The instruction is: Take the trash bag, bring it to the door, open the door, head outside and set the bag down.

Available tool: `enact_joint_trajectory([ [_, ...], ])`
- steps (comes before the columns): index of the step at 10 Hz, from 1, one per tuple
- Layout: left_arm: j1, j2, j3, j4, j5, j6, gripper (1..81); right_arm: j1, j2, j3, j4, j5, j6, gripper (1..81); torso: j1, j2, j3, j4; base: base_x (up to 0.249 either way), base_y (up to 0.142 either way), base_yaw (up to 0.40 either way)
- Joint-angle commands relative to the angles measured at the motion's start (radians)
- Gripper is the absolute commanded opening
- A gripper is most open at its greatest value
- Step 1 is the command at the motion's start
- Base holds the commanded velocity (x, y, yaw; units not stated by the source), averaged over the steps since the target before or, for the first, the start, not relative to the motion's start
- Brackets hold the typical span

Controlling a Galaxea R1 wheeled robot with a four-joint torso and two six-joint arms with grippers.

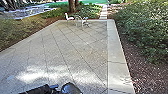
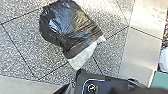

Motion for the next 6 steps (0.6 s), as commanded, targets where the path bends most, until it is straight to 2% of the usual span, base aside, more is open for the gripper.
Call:
enact_joint_trajectory([
  [1, -0.050, -0.018, -0.012, -0.016, 0.081, 0.004, 81.1, -0.008, 0.013, 0.010, -0.001, -0.072, 0.000, 81.1, 0.000, 0.000, 0.051, 0.000, 0.000, 0.000, 0.000],
  [2, 0.024, 0.016, -0.015, -0.006, 0.074, 0.012, 81.1, -0.008, 0.013, 0.010, -0.001, -0.072, 0.000, 81.1, 0.000, 0.000, 0.096, 0.000, 0.000, 0.000, 0.000],
  [3, 0.105, 0.057, -0.029, 0.014, 0.045, 0.036, 81.1, -0.004, 0.013, 0.010, -0.001, -0.070, 0.000, 81.1, 0.000, 0.000, 0.106, 0.024, 0.000, 0.000, 0.000],
  [4, 0.187, 0.091, -0.049, 0.023, -0.013, 0.065, 81.1, -0.003, 0.014, 0.010, -0.003, -0.071, 0.000, 81.1, 0.000, 0.001, 0.127, 0.031, 0.000, 0.000, 0.000],
  [6, 0.320, 0.148, -0.084, 0.024, -0.098, 0.150, 81.1, -0.001, 0.013, 0.010, -0.001, -0.071, 0.000, 81.1, 0.001, 0.000, 0.195, 0.045, 0.000, 0.000, 0.000],
])
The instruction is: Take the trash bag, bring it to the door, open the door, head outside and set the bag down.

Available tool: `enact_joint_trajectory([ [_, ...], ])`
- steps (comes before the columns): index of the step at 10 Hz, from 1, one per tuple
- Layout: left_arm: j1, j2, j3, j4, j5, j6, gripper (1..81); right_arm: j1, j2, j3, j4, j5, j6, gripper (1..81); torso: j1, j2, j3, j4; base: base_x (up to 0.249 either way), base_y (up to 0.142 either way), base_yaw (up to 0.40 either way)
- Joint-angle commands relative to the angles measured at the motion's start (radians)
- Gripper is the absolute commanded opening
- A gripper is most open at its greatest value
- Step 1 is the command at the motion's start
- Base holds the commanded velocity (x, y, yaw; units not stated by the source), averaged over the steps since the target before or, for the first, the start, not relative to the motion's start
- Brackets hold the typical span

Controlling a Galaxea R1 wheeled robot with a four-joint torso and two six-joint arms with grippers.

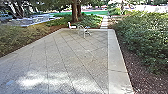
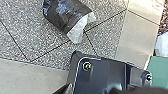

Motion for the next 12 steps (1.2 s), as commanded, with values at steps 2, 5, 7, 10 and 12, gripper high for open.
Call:
enact_joint_trajectory([
  [2, 0.179, 0.125, -0.070, 0.014, -0.078, 0.179, 81.1, 0.005, 0.010, 0.005, -0.001, -0.068, 0.002, 81.1, 0.000, 0.000, 0.083, -0.055, 0.000, 0.000, 0.000],
  [5, 0.346, 0.191, -0.070, 0.017, -0.201, 0.282, 81.1, 0.007, 0.010, 0.005, -0.001, -0.068, 0.008, 81.1, -0.002, -0.001, 0.132, -0.144, 0.000, 0.000, 0.000],
  [7, 0.412, 0.225, -0.070, 0.023, -0.249, 0.315, 81.1, 0.007, 0.010, 0.008, -0.002, -0.068, 0.008, 81.1, -0.002, -0.002, 0.202, -0.177, 0.000, 0.000, 0.000],
  [10, 0.469, 0.249, -0.073, 0.048, -0.349, 0.318, 81.1, 0.005, 0.011, 0.010, -0.005, -0.068, 0.005, 81.1, -0.004, -0.003, 0.203, -0.160, 0.000, 0.000, 0.000],
  [12, 0.525, 0.283, -0.079, 0.081, -0.447, 0.318, 81.1, -0.004, 0.013, 0.013, -0.005, -0.032, 0.002, 81.1, -0.004, -0.003, 0.217, -0.162, 0.000, 0.000, 0.000],
])
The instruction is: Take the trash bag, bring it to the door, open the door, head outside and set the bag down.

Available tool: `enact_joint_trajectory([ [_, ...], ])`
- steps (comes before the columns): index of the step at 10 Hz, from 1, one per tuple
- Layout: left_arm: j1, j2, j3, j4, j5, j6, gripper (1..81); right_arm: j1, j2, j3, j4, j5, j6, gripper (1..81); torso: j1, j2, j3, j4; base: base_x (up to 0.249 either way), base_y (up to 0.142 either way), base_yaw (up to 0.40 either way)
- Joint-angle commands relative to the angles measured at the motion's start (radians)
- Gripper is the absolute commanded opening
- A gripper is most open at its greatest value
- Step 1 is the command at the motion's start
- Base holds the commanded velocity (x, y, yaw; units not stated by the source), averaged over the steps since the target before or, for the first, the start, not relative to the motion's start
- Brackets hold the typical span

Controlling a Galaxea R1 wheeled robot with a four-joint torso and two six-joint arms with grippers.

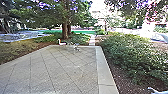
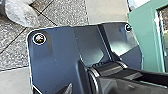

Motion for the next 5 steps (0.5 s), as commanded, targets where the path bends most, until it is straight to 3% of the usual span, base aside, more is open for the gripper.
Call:
enact_joint_trajectory([
  [1, 0.010, 0.058, -0.024, 0.042, -0.104, 0.010, 81.1, 0.029, 0.010, 0.011, 0.001, -0.016, -0.005, 81.1, 0.001, 0.000, 0.000, 0.000, 0.000, 0.000, 0.000],
  [2, 0.028, 0.083, -0.047, 0.042, -0.175, 0.010, 81.1, 0.029, 0.011, 0.011, 0.003, -0.014, -0.003, 81.1, 0.001, 0.000, 0.000, 0.000, 0.000, 0.000, 0.000],
  [3, 0.032, 0.098, -0.070, 0.041, -0.201, 0.008, 81.1, 0.029, 0.011, 0.011, 0.003, -0.011, -0.003, 81.1, 0.001, 0.000, 0.000, 0.000, 0.000, 0.000, 0.000],
  [5, 0.025, 0.092, -0.075, 0.036, -0.204, 0.007, 81.1, 0.020, 0.011, 0.012, 0.003, 0.039, -0.003, 81.1, 0.001, 0.000, 0.001, 0.000, 0.000, 0.000, 0.000],
])
